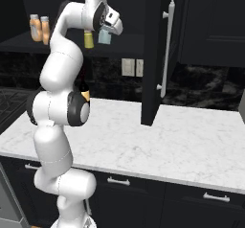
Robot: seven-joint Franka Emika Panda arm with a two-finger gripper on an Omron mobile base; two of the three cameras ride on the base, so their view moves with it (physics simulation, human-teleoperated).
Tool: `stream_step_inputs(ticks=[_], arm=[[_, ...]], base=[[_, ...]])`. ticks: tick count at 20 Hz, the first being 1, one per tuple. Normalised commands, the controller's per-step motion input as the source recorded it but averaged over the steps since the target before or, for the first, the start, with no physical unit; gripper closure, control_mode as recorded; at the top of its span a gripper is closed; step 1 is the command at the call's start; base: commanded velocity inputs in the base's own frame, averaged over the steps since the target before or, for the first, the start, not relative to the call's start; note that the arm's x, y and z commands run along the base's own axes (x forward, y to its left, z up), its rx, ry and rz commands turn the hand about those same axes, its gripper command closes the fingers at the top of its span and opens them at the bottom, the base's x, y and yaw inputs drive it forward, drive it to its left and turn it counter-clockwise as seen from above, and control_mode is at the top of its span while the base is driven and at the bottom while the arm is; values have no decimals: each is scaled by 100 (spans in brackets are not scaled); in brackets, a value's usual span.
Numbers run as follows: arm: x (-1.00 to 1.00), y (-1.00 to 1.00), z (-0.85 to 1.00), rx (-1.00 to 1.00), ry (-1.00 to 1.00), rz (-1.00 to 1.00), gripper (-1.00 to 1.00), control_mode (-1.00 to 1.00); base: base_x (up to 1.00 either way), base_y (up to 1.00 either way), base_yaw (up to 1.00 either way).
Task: Put the shaker and condiment bottle from the counter next to their counterparts in the cabinet.
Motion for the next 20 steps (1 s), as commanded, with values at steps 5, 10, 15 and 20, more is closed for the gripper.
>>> stream_step_inputs(ticks=[5, 10, 15, 20], arm=[[-3, 0, -39, -5, -8, 2, 100, -100], [0, 0, -7, -4, -6, 0, 100, -100], [-6, -1, -26, -8, -30, 0, 100, -100], [0, -1, -6, 0, -2, 0, 100, -100]], base=[[0, 0, 0], [0, 0, 0], [0, 0, 0], [0, 0, 0]])
